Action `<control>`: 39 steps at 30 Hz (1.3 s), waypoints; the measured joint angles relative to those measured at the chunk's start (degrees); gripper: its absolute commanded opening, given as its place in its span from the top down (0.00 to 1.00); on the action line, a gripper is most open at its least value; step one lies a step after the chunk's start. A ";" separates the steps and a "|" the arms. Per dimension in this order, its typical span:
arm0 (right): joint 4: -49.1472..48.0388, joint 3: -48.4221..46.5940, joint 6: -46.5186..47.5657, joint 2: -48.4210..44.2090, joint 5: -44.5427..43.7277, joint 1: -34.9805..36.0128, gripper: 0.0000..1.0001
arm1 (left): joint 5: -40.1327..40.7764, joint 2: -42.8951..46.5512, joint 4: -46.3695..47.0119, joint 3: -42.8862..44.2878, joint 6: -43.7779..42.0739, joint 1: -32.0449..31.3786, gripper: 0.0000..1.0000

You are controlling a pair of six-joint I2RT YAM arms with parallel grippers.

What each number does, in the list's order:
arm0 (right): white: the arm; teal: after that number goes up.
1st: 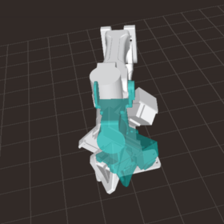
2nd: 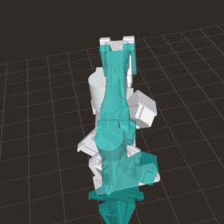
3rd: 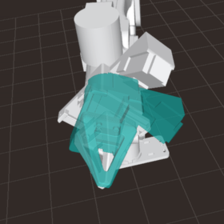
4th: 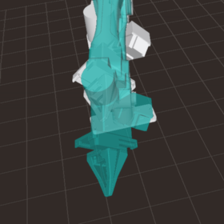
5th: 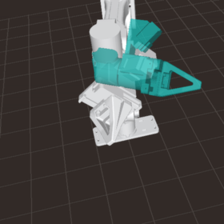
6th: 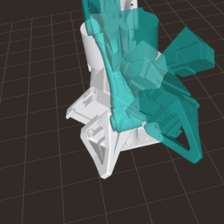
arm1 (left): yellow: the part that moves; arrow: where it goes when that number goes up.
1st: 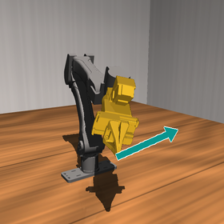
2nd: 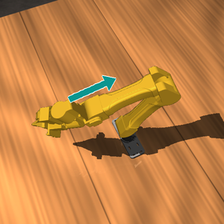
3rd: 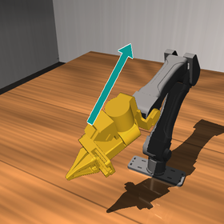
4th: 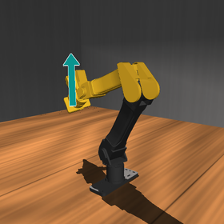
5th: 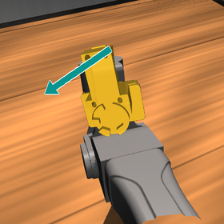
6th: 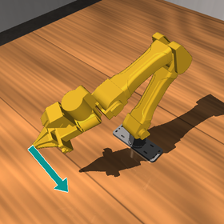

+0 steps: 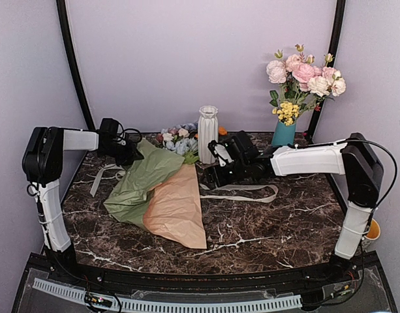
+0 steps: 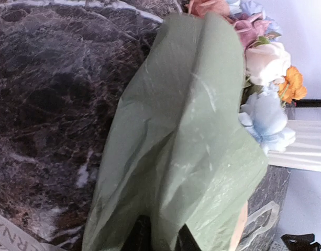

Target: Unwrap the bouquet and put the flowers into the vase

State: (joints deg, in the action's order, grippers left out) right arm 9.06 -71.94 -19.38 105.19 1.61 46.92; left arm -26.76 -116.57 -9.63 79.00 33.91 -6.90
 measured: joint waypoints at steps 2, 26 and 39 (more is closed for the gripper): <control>-0.20 -0.50 1.42 0.09 1.81 0.02 0.17 | 0.94 0.46 -2.14 2.16 -2.54 -0.42 0.49; -2.84 -5.99 2.27 7.54 1.20 1.53 0.20 | 5.22 23.10 -19.02 -12.31 -36.26 -13.51 0.37; -1.73 -4.37 -0.57 7.52 -0.15 1.53 0.21 | 6.86 16.44 -19.61 -11.45 -41.24 -18.49 0.64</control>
State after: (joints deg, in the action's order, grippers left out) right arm 7.33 -76.31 -19.94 112.71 1.45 48.45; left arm -19.90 -100.14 -29.23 67.55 -7.33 -25.39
